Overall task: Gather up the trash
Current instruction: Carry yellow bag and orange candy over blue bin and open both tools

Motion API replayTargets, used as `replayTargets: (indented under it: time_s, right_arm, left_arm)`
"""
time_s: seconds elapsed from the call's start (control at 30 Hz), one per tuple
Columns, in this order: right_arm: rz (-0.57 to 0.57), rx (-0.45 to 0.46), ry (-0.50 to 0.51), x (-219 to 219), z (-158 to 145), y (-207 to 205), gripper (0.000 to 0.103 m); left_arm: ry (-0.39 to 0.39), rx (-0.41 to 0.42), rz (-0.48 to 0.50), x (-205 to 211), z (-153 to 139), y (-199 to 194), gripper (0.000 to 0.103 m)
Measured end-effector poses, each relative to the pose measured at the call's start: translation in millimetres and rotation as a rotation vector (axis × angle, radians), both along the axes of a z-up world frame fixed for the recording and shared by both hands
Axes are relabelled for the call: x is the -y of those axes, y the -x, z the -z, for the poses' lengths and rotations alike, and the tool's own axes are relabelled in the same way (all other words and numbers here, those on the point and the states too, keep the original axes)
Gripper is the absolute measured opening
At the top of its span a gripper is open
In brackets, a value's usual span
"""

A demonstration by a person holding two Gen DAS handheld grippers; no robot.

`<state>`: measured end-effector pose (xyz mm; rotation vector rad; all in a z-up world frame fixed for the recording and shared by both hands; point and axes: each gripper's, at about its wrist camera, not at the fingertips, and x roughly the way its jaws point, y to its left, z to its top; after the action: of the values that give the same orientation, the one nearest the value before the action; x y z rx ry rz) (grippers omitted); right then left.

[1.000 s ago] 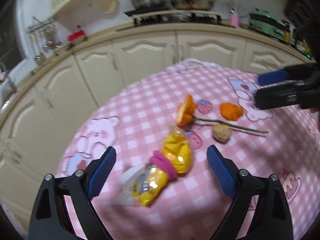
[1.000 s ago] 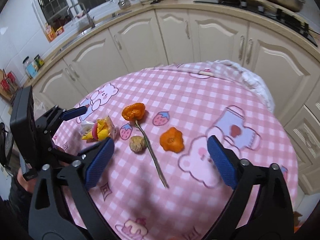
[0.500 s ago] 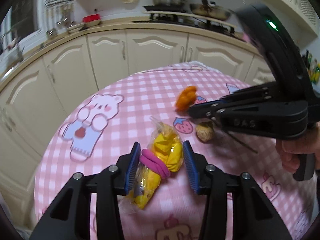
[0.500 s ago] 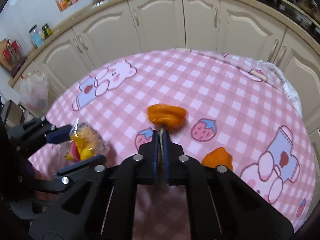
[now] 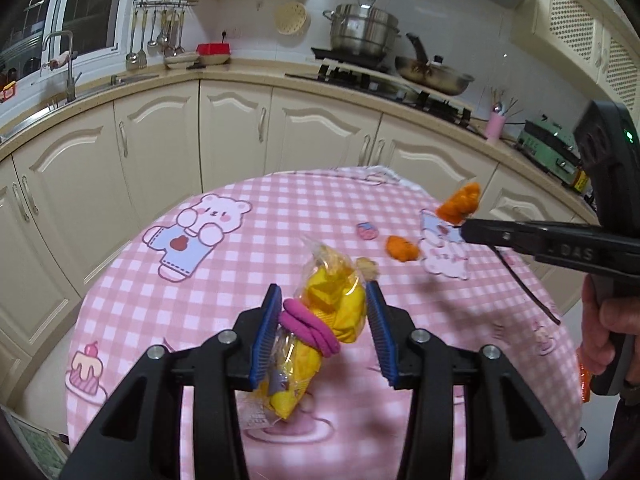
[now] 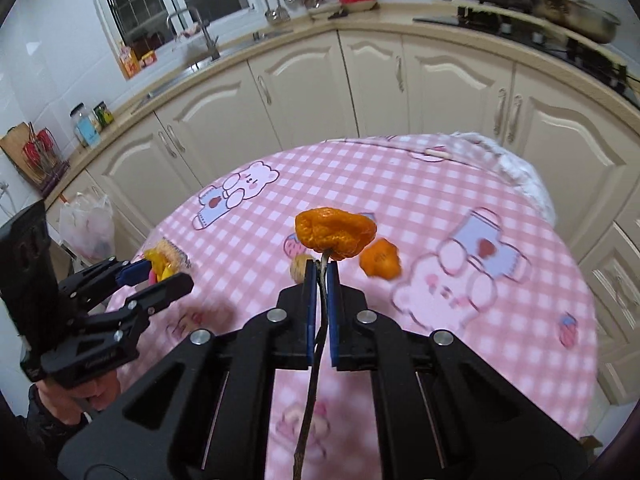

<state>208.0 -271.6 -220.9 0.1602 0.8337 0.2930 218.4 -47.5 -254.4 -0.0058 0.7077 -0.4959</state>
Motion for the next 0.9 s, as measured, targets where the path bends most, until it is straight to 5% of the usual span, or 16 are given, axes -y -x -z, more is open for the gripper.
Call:
replayTargets:
  time_s: [0.37,0.67,0.9]
  right_arm:
    - [0.152,0.096,-0.065,82,-35,108,0.005]
    - [0.476,0.069,-0.077,203,-15,216,0.005]
    - [0.675,-0.013,-0.068,277,18,282,0.005]
  left_arm:
    - [0.040,0.033,0.174,73,-33,63,0.042]
    - [0.065,0.016,0.446,181,-49,119,0.042]
    - [0.041,-0.046,0.638,282,-26,159,0.042]
